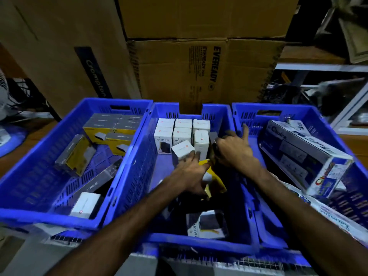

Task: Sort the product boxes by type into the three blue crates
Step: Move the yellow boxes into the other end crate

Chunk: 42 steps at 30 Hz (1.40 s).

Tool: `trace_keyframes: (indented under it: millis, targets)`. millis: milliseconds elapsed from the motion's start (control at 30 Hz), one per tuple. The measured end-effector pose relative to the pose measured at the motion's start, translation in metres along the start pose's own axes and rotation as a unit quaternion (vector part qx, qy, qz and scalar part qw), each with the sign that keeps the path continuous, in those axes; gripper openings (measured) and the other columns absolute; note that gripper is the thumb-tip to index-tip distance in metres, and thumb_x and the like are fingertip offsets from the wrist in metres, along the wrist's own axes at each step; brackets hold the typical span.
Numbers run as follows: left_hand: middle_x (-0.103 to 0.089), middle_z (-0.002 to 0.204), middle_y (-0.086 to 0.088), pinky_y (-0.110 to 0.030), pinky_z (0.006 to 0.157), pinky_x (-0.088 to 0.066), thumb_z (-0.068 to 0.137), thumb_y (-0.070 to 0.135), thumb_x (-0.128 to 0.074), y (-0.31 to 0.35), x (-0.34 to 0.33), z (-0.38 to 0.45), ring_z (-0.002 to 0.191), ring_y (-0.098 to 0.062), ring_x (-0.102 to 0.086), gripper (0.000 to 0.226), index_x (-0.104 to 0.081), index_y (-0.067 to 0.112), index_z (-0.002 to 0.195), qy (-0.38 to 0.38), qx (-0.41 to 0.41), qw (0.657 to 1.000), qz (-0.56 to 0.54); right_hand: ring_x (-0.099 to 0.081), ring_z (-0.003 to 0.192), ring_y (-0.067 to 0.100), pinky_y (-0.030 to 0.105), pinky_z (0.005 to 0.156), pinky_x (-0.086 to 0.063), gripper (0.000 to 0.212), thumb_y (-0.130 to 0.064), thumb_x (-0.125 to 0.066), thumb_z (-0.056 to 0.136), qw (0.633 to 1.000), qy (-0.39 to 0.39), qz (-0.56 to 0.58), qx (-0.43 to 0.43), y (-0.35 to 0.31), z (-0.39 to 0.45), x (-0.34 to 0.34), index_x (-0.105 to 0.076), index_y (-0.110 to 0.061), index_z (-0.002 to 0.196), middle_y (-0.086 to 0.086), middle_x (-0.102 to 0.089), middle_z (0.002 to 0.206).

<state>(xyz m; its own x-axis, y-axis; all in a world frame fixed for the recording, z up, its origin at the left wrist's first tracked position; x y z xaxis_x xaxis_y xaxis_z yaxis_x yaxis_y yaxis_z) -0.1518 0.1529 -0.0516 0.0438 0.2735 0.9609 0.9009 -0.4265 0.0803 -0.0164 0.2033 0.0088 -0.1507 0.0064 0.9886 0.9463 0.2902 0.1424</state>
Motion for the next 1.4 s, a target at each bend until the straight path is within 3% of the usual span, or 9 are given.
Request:
trace_keyframes:
  millis: [100, 200, 300, 533, 833, 1000, 1100, 1200, 1400]
  targets:
    - [0.001, 0.166, -0.039, -0.065, 0.126, 0.0, 0.063, 0.074, -0.082, 0.002, -0.013, 0.019, 0.157, -0.052, 0.008, 0.138, -0.009, 0.018, 0.166, -0.031, 0.021, 0.996, 0.082, -0.037, 0.143, 0.034, 0.076, 0.114, 0.013, 0.037, -0.042, -0.057, 0.094, 0.998, -0.013, -0.061, -0.003, -0.005, 0.01, -0.008, -0.07, -0.011, 0.108, 0.01, -0.072, 0.101]
    - [-0.003, 0.162, -0.046, -0.068, 0.123, 0.011, 0.07, 0.061, -0.079, 0.007, -0.029, 0.029, 0.156, -0.055, 0.005, 0.11, -0.033, 0.016, 0.159, -0.011, 0.014, 0.993, 0.118, -0.052, 0.126, 0.033, 0.076, 0.118, 0.006, 0.027, -0.037, -0.063, 0.091, 0.998, -0.007, -0.069, -0.007, -0.009, 0.019, -0.009, -0.07, -0.012, 0.094, 0.006, -0.06, 0.08]
    - [-0.011, 0.163, -0.044, -0.067, 0.125, 0.003, 0.086, 0.047, -0.068, 0.01, -0.042, 0.03, 0.155, -0.056, -0.006, 0.098, -0.019, 0.012, 0.163, -0.005, 0.021, 0.993, 0.118, -0.067, 0.097, 0.03, 0.079, 0.115, -0.017, 0.022, -0.034, -0.082, 0.077, 0.996, 0.055, -0.068, 0.018, -0.011, 0.029, -0.004, -0.07, -0.015, 0.079, 0.006, -0.065, 0.073]
    - [-0.02, 0.16, -0.04, -0.059, 0.116, -0.025, 0.079, 0.057, -0.08, 0.017, -0.034, 0.024, 0.14, -0.055, -0.035, 0.12, -0.008, 0.013, 0.165, -0.034, 0.044, 0.995, 0.078, -0.062, 0.118, 0.031, 0.068, 0.121, 0.004, 0.026, -0.046, -0.068, 0.083, 0.995, -0.063, -0.059, -0.047, -0.012, 0.041, -0.005, -0.057, -0.024, 0.092, 0.001, -0.073, 0.101]
    - [-0.034, 0.159, -0.003, -0.054, 0.106, -0.048, 0.047, 0.062, -0.086, -0.039, 0.027, -0.047, 0.141, -0.03, -0.044, 0.137, -0.007, 0.053, 0.158, 0.007, 0.067, 0.963, -0.261, -0.068, 0.103, 0.031, 0.053, 0.111, -0.028, 0.046, -0.062, -0.061, 0.085, 0.98, 0.074, 0.141, -0.117, 0.014, 0.026, 0.029, -0.064, -0.018, 0.098, 0.01, -0.072, 0.1]
    - [-0.059, 0.135, 0.004, -0.028, 0.077, -0.06, 0.066, 0.01, -0.09, -0.053, 0.05, -0.099, 0.11, -0.012, -0.067, 0.106, -0.038, 0.041, 0.153, 0.044, 0.011, 0.77, -0.637, -0.071, 0.103, 0.034, 0.044, 0.083, -0.056, 0.053, -0.061, -0.067, 0.074, 0.922, 0.15, 0.304, -0.187, 0.041, -0.025, 0.061, -0.073, -0.025, 0.113, 0.01, -0.077, 0.106]
    - [-0.07, 0.112, -0.014, -0.038, 0.08, -0.056, 0.056, 0.025, -0.097, -0.056, 0.048, -0.113, 0.095, -0.029, -0.07, 0.082, -0.066, 0.016, 0.132, 0.073, -0.012, 0.623, -0.779, -0.074, 0.087, 0.027, 0.047, 0.079, -0.06, 0.048, -0.056, -0.068, 0.065, 0.845, 0.18, 0.442, -0.241, 0.047, -0.058, 0.064, -0.076, -0.025, 0.101, 0.001, -0.078, 0.09]
    - [-0.072, 0.124, -0.022, -0.048, 0.096, -0.06, 0.046, 0.034, -0.102, -0.059, 0.046, -0.125, 0.108, -0.036, -0.073, 0.082, -0.078, 0.003, 0.118, 0.076, -0.035, 0.456, -0.886, -0.071, 0.061, 0.019, 0.043, 0.064, -0.064, 0.021, -0.034, -0.077, 0.076, 0.722, 0.176, 0.619, -0.256, 0.04, -0.076, 0.048, -0.076, -0.017, 0.089, 0.004, -0.075, 0.075]
    - [-0.042, 0.161, -0.024, -0.065, 0.118, -0.029, 0.072, 0.043, -0.088, -0.076, 0.044, -0.157, 0.148, -0.051, -0.035, 0.096, -0.049, 0.014, 0.154, 0.095, -0.096, 0.323, -0.937, -0.074, 0.088, 0.034, 0.043, 0.076, -0.066, 0.035, -0.013, -0.066, 0.096, 0.411, 0.042, 0.888, -0.203, -0.029, -0.094, 0.021, -0.061, -0.006, 0.13, 0.019, -0.073, 0.11]
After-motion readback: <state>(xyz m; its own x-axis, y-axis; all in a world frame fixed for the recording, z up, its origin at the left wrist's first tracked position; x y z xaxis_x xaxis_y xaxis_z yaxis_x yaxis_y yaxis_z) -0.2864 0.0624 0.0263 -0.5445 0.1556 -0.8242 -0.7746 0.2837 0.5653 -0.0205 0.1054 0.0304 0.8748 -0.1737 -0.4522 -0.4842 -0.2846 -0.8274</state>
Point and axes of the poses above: each hand's wrist, its own z-axis towards the middle knuckle, its own x-axis out of the back of the hand, y = z × x, the point moved 5 cm from there along z, towards the middle knuckle
